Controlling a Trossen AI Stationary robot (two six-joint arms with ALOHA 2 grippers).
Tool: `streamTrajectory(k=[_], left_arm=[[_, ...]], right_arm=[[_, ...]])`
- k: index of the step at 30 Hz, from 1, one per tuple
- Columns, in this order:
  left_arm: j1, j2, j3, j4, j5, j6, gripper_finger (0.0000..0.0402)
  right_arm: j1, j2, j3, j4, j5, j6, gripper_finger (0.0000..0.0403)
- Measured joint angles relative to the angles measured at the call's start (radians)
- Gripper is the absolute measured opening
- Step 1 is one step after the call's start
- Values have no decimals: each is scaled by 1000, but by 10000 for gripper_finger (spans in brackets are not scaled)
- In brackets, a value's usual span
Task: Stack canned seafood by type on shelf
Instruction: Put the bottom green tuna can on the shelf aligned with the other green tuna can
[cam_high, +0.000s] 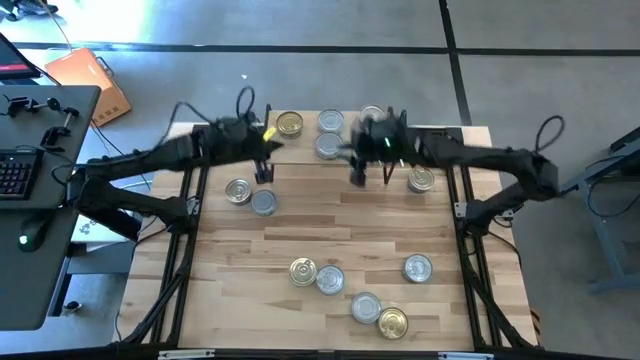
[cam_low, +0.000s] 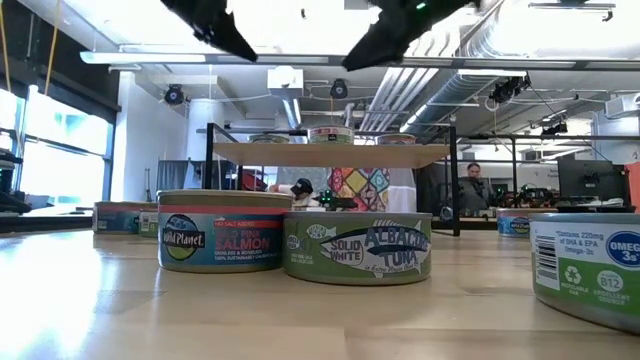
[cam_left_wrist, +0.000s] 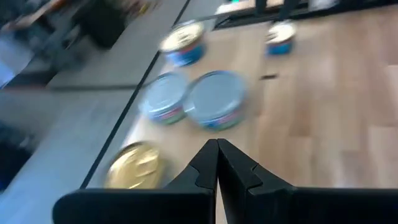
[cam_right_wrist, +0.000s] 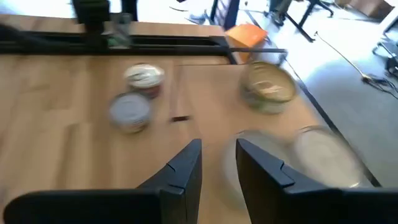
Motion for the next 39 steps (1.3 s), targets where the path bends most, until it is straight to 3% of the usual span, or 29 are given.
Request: streamTrajectory(k=[6,13,21,26,32,36,39], left_arm=[[-128,-20,-287,422,106,51,0],[-267,8,-485,690,122,139,0],[-331,8,-506,660,122,131,0],[-356,4,-506,588,85,84,0],[-401,3,-506,482,-25,58,0],[-424,3,-505,491,-51,58,0],[-431,3,-505,493,-51,71,0]], right_arm=[[305,-132,-201,29,185,48,89],[524,-145,-237,-48,201,308,94],[624,-144,-139,-495,190,858,172],[685,-144,-151,-670,178,1101,237],[719,-144,-208,-698,212,1145,287],[698,-144,-289,-737,306,1092,290],[667,-144,-359,-728,310,1024,291]])
